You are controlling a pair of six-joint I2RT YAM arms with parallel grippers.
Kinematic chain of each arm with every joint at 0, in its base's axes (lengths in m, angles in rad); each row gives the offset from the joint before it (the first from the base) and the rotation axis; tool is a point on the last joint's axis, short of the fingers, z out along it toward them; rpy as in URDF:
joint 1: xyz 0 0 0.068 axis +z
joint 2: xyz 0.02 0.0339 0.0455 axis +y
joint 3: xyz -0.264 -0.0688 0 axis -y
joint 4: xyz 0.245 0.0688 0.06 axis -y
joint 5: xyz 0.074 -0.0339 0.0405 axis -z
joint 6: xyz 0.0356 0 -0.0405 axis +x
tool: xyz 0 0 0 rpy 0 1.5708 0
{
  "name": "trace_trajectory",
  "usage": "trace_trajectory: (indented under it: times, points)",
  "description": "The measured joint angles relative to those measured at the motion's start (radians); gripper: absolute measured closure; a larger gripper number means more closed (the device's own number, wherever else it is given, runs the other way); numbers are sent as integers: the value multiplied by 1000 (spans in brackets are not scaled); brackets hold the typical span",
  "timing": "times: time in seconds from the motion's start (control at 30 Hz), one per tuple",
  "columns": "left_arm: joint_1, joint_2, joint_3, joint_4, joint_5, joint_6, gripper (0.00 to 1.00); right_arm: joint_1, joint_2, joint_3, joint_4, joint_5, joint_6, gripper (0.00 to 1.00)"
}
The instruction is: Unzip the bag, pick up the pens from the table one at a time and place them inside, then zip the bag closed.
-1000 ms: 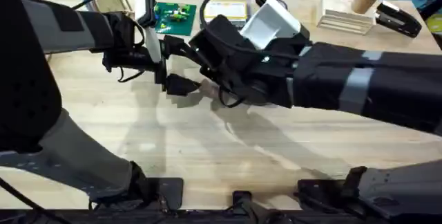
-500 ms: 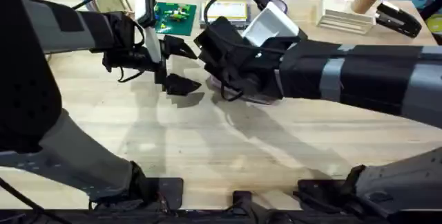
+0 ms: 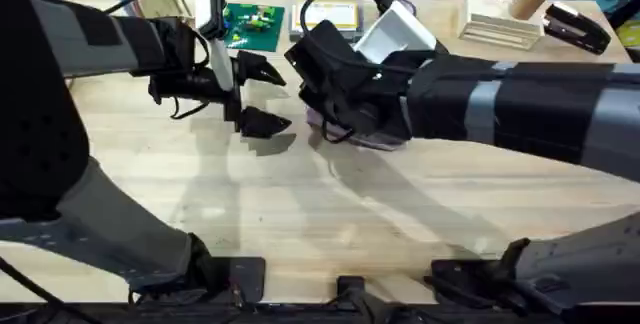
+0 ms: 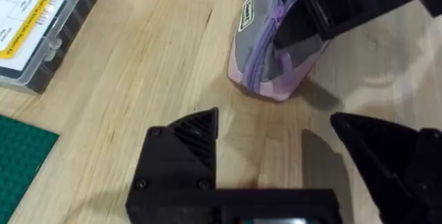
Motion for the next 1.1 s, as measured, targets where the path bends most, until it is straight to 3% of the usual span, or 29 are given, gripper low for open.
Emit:
trace_trajectory:
  times: [0.27,0.73,1.1]
  points:
    - [0,0,0,-1,0,0,7,0,0,0,4,-1,0,966]
    - [0,0,0,0,0,0,8,-1,-5,0,6,-44,-1,969]
    - [0,0,0,-1,0,0,8,-9,-120,0,-1,-88,-1,969]
